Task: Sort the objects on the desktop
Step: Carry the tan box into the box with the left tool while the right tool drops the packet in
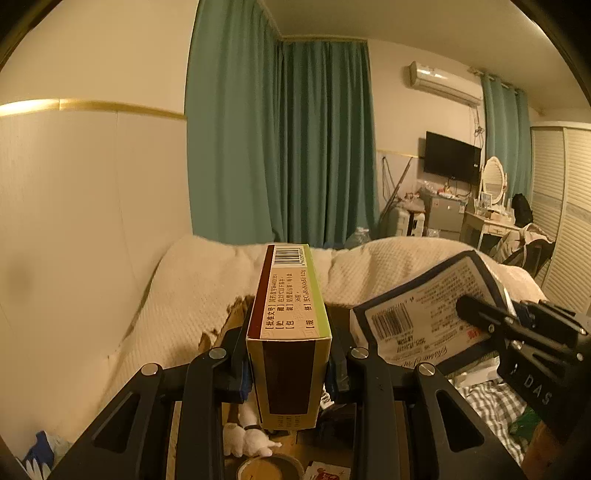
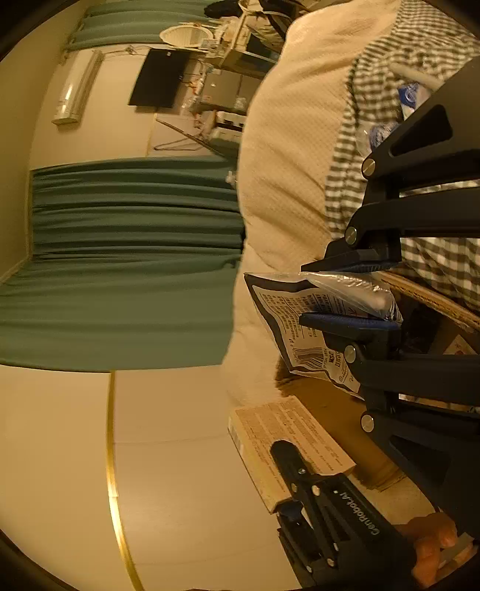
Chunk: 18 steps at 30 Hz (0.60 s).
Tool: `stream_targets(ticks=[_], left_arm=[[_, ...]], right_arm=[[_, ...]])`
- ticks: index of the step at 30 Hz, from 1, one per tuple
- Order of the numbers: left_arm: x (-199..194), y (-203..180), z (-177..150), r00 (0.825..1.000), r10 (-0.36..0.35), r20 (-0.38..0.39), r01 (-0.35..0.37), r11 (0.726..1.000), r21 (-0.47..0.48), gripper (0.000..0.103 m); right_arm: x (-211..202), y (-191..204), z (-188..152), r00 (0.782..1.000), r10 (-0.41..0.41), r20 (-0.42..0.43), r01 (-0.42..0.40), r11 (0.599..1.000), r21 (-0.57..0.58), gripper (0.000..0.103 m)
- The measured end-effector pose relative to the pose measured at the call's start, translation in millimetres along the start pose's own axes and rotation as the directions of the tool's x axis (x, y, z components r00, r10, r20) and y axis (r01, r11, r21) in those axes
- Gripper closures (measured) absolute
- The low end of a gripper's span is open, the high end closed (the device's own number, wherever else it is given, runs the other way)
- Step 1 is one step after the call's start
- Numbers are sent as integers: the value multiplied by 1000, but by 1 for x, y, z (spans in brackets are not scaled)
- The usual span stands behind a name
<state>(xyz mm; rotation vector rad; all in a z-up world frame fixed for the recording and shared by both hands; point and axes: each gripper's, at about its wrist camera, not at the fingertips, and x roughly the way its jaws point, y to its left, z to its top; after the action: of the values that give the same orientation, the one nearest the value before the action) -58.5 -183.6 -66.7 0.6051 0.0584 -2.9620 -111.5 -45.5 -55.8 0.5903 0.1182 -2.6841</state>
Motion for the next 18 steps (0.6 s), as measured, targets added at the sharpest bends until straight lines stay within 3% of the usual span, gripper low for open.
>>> stream_targets(ticks=[14,15,18], left_arm=[[50,10,-46,985,37,-168,-37,999,6,72],[51,12,-49,984,45,-173,-45,999,2,68],[46,15,-50,986,60,-157,-62,998,-8,38]], right_arm=[[72,34,-37,977,-49,-206,23,992,-127,81],[75,34,-40,976,-52,-212,25,991,-128,73],[75,33,-40,978,-57,-202,34,992,-119,49]])
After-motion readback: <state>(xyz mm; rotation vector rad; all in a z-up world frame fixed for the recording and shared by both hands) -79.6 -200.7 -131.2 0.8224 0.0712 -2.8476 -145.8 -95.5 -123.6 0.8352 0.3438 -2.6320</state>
